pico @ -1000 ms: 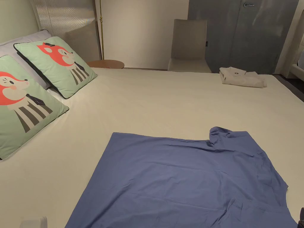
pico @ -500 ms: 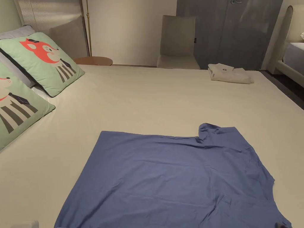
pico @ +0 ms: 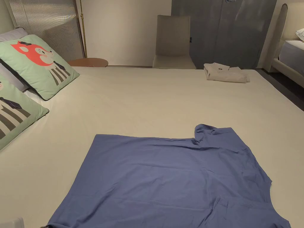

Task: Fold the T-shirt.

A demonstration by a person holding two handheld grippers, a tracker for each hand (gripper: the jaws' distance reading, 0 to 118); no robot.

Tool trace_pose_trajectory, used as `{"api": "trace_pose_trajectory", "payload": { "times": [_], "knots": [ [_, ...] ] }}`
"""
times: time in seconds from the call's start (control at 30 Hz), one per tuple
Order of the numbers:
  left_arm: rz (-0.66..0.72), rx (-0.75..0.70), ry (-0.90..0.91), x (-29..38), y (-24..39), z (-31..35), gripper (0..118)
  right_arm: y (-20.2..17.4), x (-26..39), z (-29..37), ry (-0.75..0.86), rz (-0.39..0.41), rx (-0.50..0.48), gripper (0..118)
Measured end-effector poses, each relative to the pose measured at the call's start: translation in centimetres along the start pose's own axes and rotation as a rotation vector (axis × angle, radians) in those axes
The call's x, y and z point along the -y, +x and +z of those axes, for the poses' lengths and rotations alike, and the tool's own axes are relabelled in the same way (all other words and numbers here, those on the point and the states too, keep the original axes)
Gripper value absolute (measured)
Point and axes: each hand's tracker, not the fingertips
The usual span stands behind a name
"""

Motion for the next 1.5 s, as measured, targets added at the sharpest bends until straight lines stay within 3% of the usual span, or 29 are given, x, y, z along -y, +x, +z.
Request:
{"api": "trace_pose_trajectory", "payload": {
  "times": [0.23, 0.47, 0.73, 1.13, 1.2, 1.23, 1.3, 1.33, 1.4, 1.5],
  "knots": [
    [0.068, 0.013, 0.048, -7.9, 0.7, -4.2, 5, 1.4, -6.9, -0.9, 0.098, -0.147, -0.026, 10],
    [0.115, 0.003, -0.024, -14.3, 2.8, -14.1, 5, 1.1, -12.4, -9.1, 0.004, -0.192, -0.001, 10],
    [0.17, -0.035, -0.117, -16.0, 3.6, -22.4, 5, 1.1, -14.7, -17.5, -0.099, -0.195, 0.045, 10],
    [0.212, -0.055, -0.133, -15.3, 3.2, -23.7, 6, 1.2, -15.7, -21.7, -0.141, -0.166, 0.083, 10],
    [0.23, -0.063, -0.111, -15.3, 3.3, -23.2, 29, 1.0, -15.5, -21.6, -0.139, -0.165, 0.091, 15],
    [0.24, -0.075, -0.092, -15.3, 3.4, -22.8, 50, 1.0, -15.4, -21.2, -0.117, -0.157, 0.103, 39],
    [0.226, -0.079, -0.045, -15.6, 3.1, -21.5, 81, 1.0, -15.5, -20.4, -0.083, -0.11, 0.152, 87],
    [0.208, -0.061, -0.026, -15.7, 3.0, -20.8, 97, 0.8, -15.6, -19.6, -0.068, -0.1, 0.145, 99],
    [0.145, -0.05, 0.038, -15.9, 3.5, -18.7, 104, 0.8, -15.8, -17.7, 0.016, -0.08, 0.131, 97],
    [0.044, -0.052, 0.133, -15.6, 4.2, -15.5, 103, 0.2, -15.7, -15.0, 0.106, -0.053, 0.147, 97]
  ]
}}
